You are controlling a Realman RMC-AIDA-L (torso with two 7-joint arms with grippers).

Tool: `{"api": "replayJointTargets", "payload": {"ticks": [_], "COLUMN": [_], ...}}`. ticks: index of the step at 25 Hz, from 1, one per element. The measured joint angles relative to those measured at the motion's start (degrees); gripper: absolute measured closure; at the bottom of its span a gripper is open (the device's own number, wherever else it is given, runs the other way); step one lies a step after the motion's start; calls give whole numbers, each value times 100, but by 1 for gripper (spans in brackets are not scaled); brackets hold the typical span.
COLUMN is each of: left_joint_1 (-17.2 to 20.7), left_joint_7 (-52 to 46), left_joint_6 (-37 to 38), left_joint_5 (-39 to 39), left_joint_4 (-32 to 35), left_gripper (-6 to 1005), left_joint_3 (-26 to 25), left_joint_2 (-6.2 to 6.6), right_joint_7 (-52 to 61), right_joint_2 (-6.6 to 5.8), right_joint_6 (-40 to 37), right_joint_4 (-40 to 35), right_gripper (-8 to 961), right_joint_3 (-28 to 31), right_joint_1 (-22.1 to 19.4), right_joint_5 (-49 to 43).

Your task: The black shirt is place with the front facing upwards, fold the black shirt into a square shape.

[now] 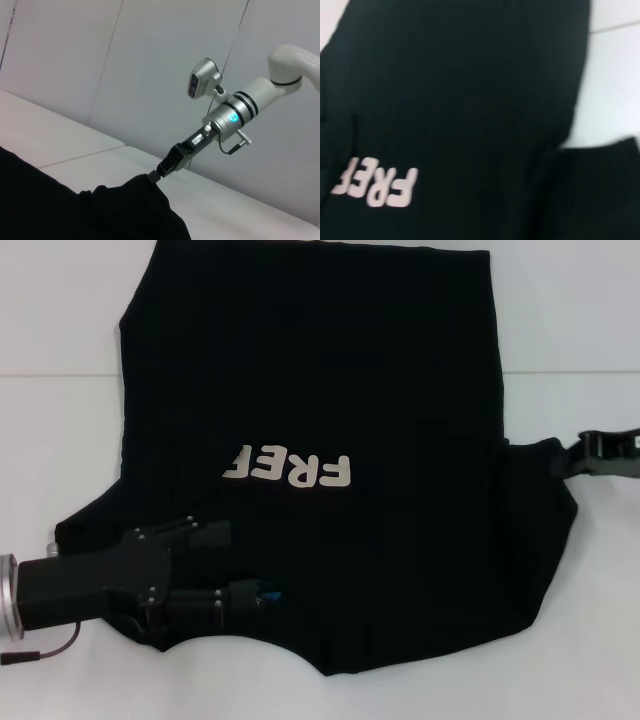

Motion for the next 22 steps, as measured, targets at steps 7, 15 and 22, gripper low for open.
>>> {"api": "replayJointTargets", "payload": {"ticks": [7, 15, 22], "left_joint_1": [6, 13, 36], "left_joint_7": [-3, -3, -3], "left_joint_6": [4, 2, -8], "left_joint_5": [2, 1, -1], "left_joint_4": [0, 0, 0], "left_gripper": [49, 49, 50], "left_joint_3": [0, 0, 0], "left_joint_2": [0, 8, 1], "right_joint_7": [-201, -160, -287], "right_joint_2": [69, 255, 343], "right_joint_6": [-174, -318, -328], "right_joint_4": [-88, -356, -377], "right_gripper": [949, 947, 942], "right_joint_3": [-148, -910, -1005], "right_joint_1": [356, 769, 973], "right_joint_5": [-8, -62, -80]}}
